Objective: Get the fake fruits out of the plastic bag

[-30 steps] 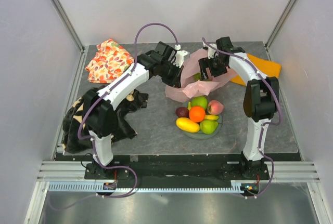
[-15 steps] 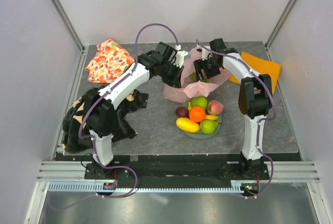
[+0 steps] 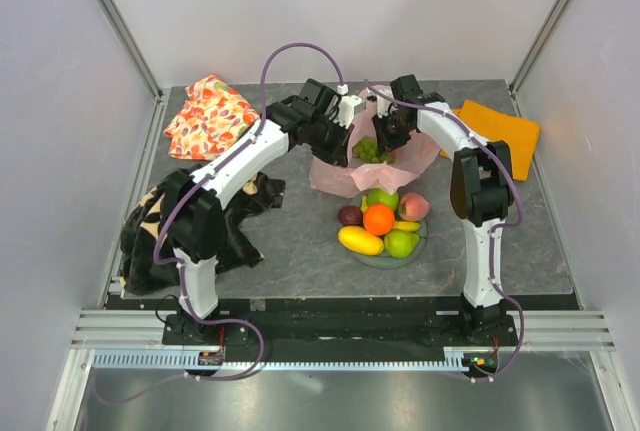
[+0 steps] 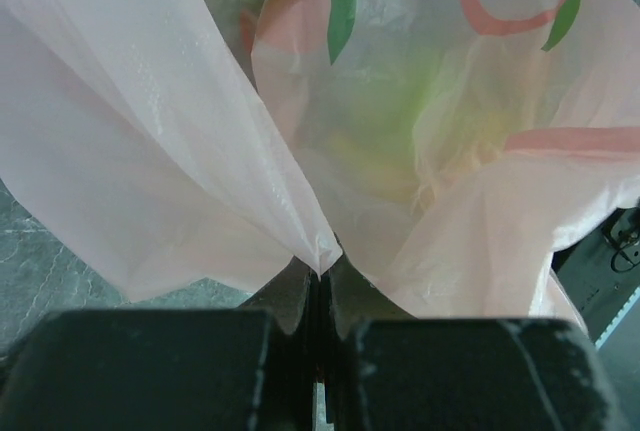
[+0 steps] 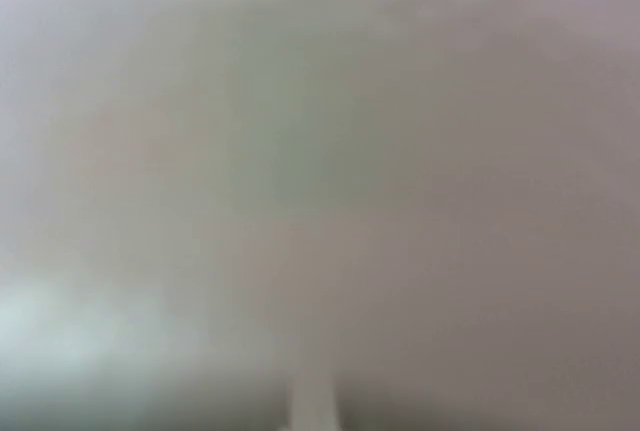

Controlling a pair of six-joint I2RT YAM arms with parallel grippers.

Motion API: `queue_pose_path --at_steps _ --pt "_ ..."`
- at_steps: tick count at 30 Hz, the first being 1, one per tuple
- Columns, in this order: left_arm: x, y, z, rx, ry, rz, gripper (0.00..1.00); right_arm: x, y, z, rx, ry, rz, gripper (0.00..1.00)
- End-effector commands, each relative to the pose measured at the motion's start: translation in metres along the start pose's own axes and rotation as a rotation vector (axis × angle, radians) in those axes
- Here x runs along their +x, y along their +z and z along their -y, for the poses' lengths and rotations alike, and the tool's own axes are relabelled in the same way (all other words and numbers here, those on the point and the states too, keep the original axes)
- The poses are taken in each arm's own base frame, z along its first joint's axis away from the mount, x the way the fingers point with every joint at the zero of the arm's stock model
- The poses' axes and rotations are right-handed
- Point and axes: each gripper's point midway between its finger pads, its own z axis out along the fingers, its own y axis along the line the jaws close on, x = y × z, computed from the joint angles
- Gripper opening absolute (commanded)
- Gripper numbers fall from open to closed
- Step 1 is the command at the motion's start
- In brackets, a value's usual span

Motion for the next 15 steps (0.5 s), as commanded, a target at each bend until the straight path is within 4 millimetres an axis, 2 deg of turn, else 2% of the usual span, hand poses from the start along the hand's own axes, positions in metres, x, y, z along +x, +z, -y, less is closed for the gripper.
queue_pose_path --at_steps 1,2,3,5,6,7,8,10,11,12,15 --pt "-0.028 -0.003 -0.011 -0.04 0.062 0.075 0.02 -0.053 -0.063 -0.019 -0.035 -0.096 0.172 0.09" --pt "-0.033 -0.004 -0.013 -0.047 0.063 0.089 0.02 -0.059 -0.075 -0.024 -0.05 -0.121 0.195 0.0" --pt "-0.035 -0.004 -0.017 -0.054 0.059 0.092 0.02 -0.067 -0.097 -0.031 -0.05 -0.143 0.236 0.0" --pt "-0.043 -0.004 -0.024 -0.068 0.052 0.112 0.02 -0.067 -0.121 -0.046 -0.098 -0.191 0.252 0.0" --pt "-0.046 -0.004 -0.026 -0.071 0.046 0.12 0.02 -0.069 -0.141 -0.053 -0.101 -0.206 0.28 0.0" --pt "-0.052 -0.002 -0.03 -0.074 0.046 0.131 0.02 -0.063 -0.15 -0.056 -0.106 -0.207 0.27 0.0" --pt "-0.057 -0.004 -0.035 -0.083 0.043 0.142 0.02 -0.063 -0.168 -0.062 -0.107 -0.234 0.295 0.0" --pt "-0.067 -0.004 -0.042 -0.097 0.043 0.163 0.01 -0.055 -0.183 -0.065 -0.097 -0.237 0.29 0.0" --pt "-0.072 -0.006 -0.047 -0.103 0.041 0.175 0.02 -0.054 -0.2 -0.067 -0.075 -0.249 0.311 0.0" --pt "-0.075 -0.007 -0.049 -0.107 0.042 0.182 0.02 -0.051 -0.207 -0.068 -0.063 -0.257 0.313 0.0" --pt "-0.086 -0.008 -0.057 -0.12 0.047 0.208 0.02 -0.052 -0.239 -0.072 -0.017 -0.28 0.363 0.0"
